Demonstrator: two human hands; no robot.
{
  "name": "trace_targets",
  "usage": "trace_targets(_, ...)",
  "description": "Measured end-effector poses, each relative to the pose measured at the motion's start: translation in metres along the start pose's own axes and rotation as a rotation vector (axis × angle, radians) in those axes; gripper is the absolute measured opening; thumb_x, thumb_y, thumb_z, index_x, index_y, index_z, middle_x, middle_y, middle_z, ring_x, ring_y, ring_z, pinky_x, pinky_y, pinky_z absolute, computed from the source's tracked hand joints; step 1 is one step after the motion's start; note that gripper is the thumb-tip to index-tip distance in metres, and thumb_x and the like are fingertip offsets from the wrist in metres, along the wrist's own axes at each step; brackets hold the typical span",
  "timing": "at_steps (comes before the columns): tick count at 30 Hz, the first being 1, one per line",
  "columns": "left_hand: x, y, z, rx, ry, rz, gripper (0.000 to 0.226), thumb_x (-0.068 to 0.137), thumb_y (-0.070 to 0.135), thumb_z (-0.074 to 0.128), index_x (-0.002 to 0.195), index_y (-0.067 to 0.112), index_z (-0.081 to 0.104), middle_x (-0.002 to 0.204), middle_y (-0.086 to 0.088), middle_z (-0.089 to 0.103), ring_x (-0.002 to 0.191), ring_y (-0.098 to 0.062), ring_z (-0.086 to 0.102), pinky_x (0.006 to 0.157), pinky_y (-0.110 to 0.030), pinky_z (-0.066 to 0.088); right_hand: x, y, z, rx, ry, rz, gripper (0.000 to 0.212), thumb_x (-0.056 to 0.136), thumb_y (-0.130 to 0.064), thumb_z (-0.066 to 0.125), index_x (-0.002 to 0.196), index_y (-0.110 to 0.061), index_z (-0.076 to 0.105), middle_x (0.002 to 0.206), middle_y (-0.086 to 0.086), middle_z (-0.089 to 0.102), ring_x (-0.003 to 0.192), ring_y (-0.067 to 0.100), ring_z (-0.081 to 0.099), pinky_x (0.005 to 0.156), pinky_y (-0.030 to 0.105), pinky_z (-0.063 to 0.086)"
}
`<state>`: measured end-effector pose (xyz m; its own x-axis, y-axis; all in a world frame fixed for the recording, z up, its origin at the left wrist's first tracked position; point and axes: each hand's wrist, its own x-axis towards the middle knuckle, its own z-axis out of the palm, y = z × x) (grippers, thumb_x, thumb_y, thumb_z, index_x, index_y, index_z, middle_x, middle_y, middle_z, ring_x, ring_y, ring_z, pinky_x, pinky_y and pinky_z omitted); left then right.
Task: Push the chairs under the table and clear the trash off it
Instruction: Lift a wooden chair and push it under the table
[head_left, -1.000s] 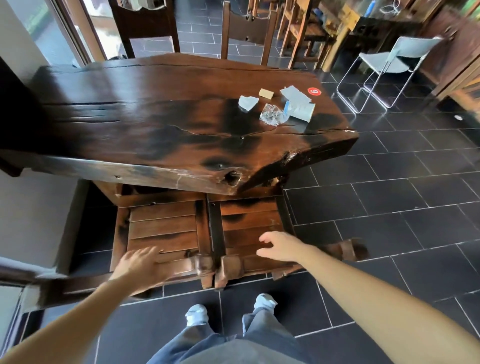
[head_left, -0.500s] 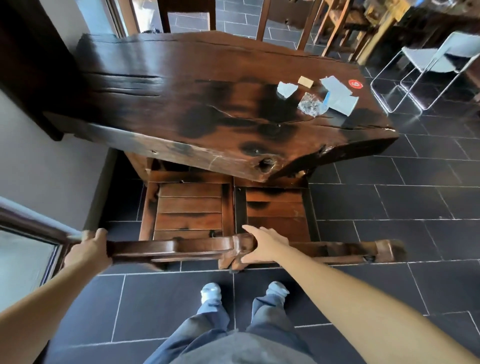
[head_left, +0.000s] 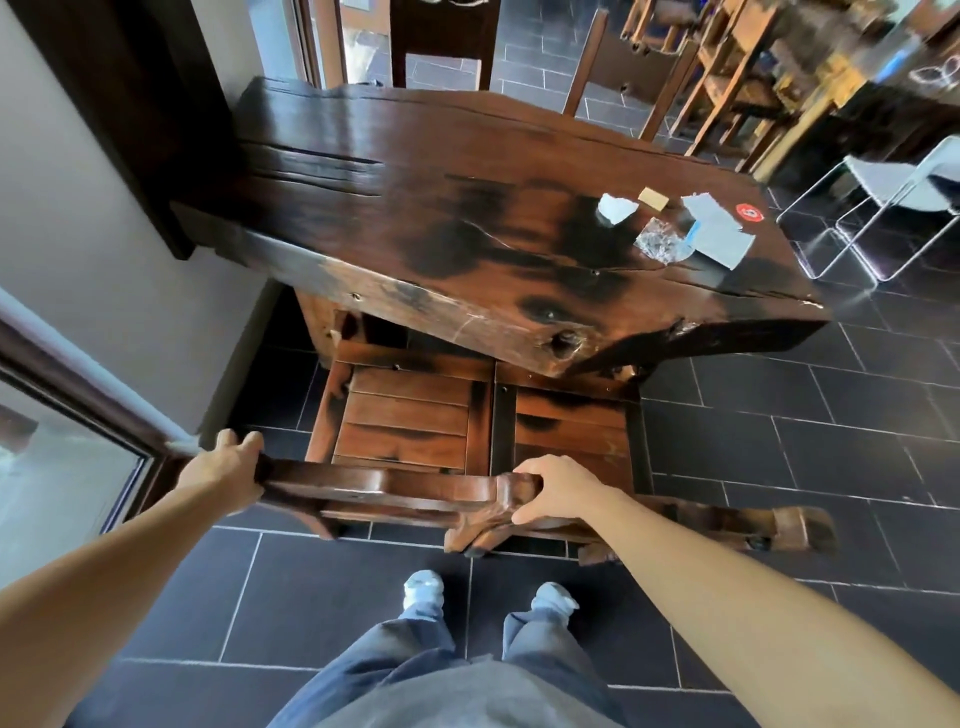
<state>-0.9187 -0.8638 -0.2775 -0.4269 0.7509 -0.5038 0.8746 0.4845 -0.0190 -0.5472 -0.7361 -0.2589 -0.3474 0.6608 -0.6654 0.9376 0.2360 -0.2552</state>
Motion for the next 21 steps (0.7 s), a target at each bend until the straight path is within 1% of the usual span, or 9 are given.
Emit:
trace_targets(3, -0.006, -0.001, 0.004, 0.031, -0.001, -0.009, 0.050, 0.084, 0.024, 0.063, 0.127, 0.014, 0.040, 0.125, -0.014, 0.042, 0.104, -0.037, 0.061, 0.083, -0.040, 0.049, -0.002, 0.002, 0.000, -0.068, -0.006, -0.033, 0.078, 0.064, -0.056, 0.075, 0.133, -0.033, 0.050, 0.137, -0.002, 0.054, 0.123, 0.024, 0.050, 0.099, 0.043, 0.044)
trace_targets(6, -0.009, 0.000, 0.006, 0.024, -0.004, -0.010, 0.046, 0.084, 0.022, 0.061, 0.124, 0.012, 0.041, 0.124, -0.014, 0.041, 0.101, -0.036, 0.063, 0.083, -0.039, 0.050, -0.004, 0.002, -0.002, -0.109, 0.000, -0.047, 0.076, 0.064, -0.057, 0.075, 0.133, -0.033, 0.051, 0.135, -0.002, 0.055, 0.122, 0.025, 0.051, 0.096, 0.041, 0.044)
trace_targets(8, -0.007, 0.003, 0.002, 0.053, -0.045, -0.010, 0.045, 0.084, 0.022, 0.060, 0.123, 0.012, 0.041, 0.125, -0.013, 0.040, 0.104, -0.035, 0.062, 0.085, -0.039, 0.050, -0.004, 0.001, -0.004, -0.122, -0.001, -0.052, 0.073, 0.065, -0.057, 0.075, 0.129, -0.032, 0.054, 0.130, -0.002, 0.059, 0.117, 0.025, 0.054, 0.093, 0.040, 0.046)
trace_targets(12, 0.004, 0.014, -0.018, 0.273, -0.160, -0.012, 0.046, 0.084, 0.022, 0.050, 0.128, 0.012, 0.039, 0.132, -0.011, 0.043, 0.120, -0.032, 0.053, 0.093, -0.039, 0.047, -0.002, 0.000, -0.007, -0.141, -0.009, -0.063, 0.073, 0.064, -0.058, 0.076, 0.129, -0.032, 0.054, 0.127, -0.002, 0.061, 0.115, 0.026, 0.056, 0.092, 0.040, 0.048)
trace_targets(14, 0.011, 0.025, -0.026, 0.397, -0.209, -0.006, 0.049, 0.083, 0.022, 0.047, 0.131, 0.015, 0.043, 0.132, -0.005, 0.050, 0.121, -0.026, 0.054, 0.093, -0.036, 0.048, -0.002, 0.001, -0.006, -0.146, -0.009, -0.062, 0.073, 0.064, -0.058, 0.075, 0.130, -0.035, 0.053, 0.128, -0.002, 0.061, 0.117, 0.026, 0.055, 0.093, 0.042, 0.048)
trace_targets(16, 0.016, 0.040, -0.032, 0.546, -0.308, 0.015, 0.049, 0.083, 0.027, 0.046, 0.132, 0.021, 0.049, 0.134, 0.002, 0.054, 0.122, -0.020, 0.054, 0.097, -0.035, 0.046, -0.005, 0.005, -0.003, -0.159, 0.009, -0.078, 0.071, 0.066, -0.059, 0.072, 0.130, -0.037, 0.051, 0.129, -0.003, 0.060, 0.117, 0.025, 0.054, 0.092, 0.041, 0.046)
trace_targets(18, 0.022, 0.057, -0.037, 0.636, -0.403, 0.052, 0.051, 0.083, 0.033, 0.046, 0.132, 0.023, 0.051, 0.137, 0.004, 0.053, 0.125, -0.019, 0.051, 0.101, -0.035, 0.045, -0.007, 0.010, 0.002, -0.185, 0.041, -0.112, 0.073, 0.071, -0.060, 0.068, 0.135, -0.034, 0.046, 0.137, -0.004, 0.053, 0.123, 0.024, 0.050, 0.095, 0.041, 0.044)
trace_targets(19, 0.025, 0.068, -0.039, 0.631, -0.435, 0.093, 0.052, 0.084, 0.036, 0.047, 0.133, 0.022, 0.051, 0.138, 0.003, 0.052, 0.126, -0.020, 0.050, 0.102, -0.033, 0.044, -0.009, 0.012, 0.004, -0.195, 0.054, -0.126, 0.076, 0.073, -0.061, 0.066, 0.139, -0.031, 0.042, 0.143, -0.003, 0.048, 0.127, 0.024, 0.046, 0.097, 0.042, 0.043)
trace_targets(21, 0.031, 0.097, -0.043, 0.522, -0.441, 0.223, 0.052, 0.090, 0.039, 0.046, 0.137, 0.018, 0.045, 0.142, -0.002, 0.049, 0.129, -0.020, 0.048, 0.103, -0.027, 0.040, -0.011, 0.016, 0.005, -0.187, 0.071, -0.141, 0.082, 0.077, -0.059, 0.064, 0.145, -0.025, 0.034, 0.150, -0.002, 0.038, 0.133, 0.024, 0.040, 0.102, 0.044, 0.041)
